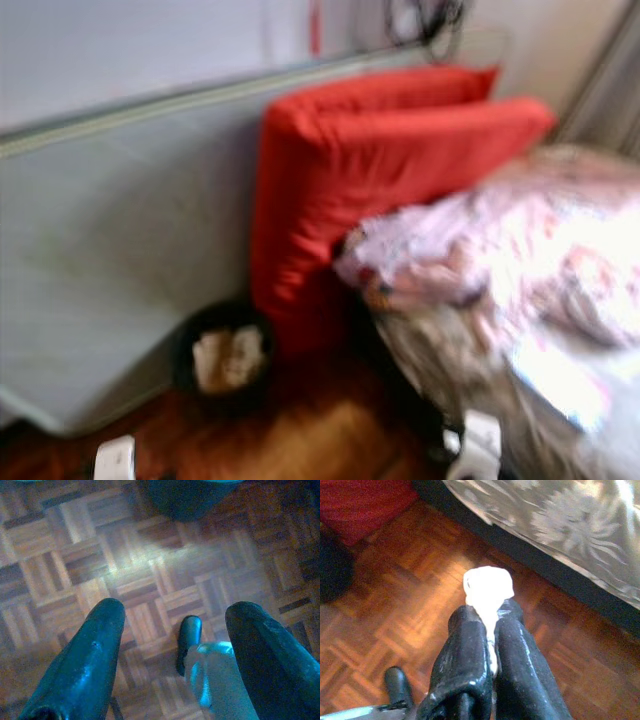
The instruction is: Clean up the room
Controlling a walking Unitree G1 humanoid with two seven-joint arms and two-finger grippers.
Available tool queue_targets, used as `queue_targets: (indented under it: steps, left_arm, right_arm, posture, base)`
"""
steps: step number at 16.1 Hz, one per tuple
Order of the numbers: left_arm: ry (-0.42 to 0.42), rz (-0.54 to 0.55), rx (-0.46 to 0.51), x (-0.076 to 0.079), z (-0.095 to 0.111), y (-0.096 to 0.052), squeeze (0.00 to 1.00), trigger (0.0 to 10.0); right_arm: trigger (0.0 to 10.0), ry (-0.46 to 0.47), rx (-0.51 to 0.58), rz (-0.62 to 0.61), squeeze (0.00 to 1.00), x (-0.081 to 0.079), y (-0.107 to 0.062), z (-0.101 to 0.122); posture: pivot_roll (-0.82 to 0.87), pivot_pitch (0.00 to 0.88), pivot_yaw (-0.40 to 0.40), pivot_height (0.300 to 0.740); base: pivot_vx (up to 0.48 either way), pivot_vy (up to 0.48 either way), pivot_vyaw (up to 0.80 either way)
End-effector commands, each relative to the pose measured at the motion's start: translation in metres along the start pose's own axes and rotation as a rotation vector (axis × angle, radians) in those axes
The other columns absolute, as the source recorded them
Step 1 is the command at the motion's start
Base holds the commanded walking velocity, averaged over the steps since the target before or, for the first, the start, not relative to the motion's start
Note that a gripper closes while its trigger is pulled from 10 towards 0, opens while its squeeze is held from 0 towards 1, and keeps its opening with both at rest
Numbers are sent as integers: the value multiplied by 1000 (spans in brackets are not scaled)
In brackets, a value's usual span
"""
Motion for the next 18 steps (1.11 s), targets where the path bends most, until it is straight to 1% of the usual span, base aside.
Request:
queue_targets:
  steps: [1,3,5,6,11,13,15,18]
  left_arm:
    - [-17,-5,-14,4,-6,-1,0,10000]
    - [-7,-8,-9,6,-6,-1,0,10000]
    - [-9,-14,-5,6,-5,-1,0,10000]
    - [-10,-17,-4,7,-5,-1,0,10000]
    - [-3,-15,-5,5,-4,0,0,10000]
    - [-4,-17,-4,7,-4,0,0,10000]
    - [-7,-22,-6,12,-4,0,0,10000]
    - [-6,-28,-7,17,-4,1,0,10000]
  right_arm:
    - [10000,-10,-3,-10,0,6,-1,-1]
    - [10000,-19,14,-3,0,5,-1,3]
    - [10000,-34,12,6,0,2,-1,2]
    - [10000,-26,7,8,0,1,-1,1]
    - [10000,-41,-7,13,0,-2,0,-1]
    - [10000,-46,-9,20,0,-3,0,-1]
    - [10000,-50,-8,25,0,-3,0,-1]
    - [10000,-47,-5,27,0,-4,0,0]
  posture:
    - [103,0,-46,740]
    - [106,0,-44,740]
    - [103,0,-34,740]
    - [101,0,-30,740]
    - [94,0,-22,740]
    - [96,0,-26,740]
    - [92,0,-27,740]
    - [90,0,-27,740]
  base:
    - [0,334,0]
    - [0,0,0]
    - [0,0,794]
    - [0,0,794]
    - [0,0,799]
    - [0,0,800]
    - [0,0,800]
    - [0,0,800]
Point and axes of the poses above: a point about 5 cm out from each wrist's last joint towards the gripper, its own y axis pointing out of the wrist towards the gripper, its own z axis along the axis of the wrist's last joint, x = y × z, the point moved 6 cm from there along y, pointing out of the wrist towards the gripper, and after that the axes turned 7 degrees about y, right-handed, at the moved point
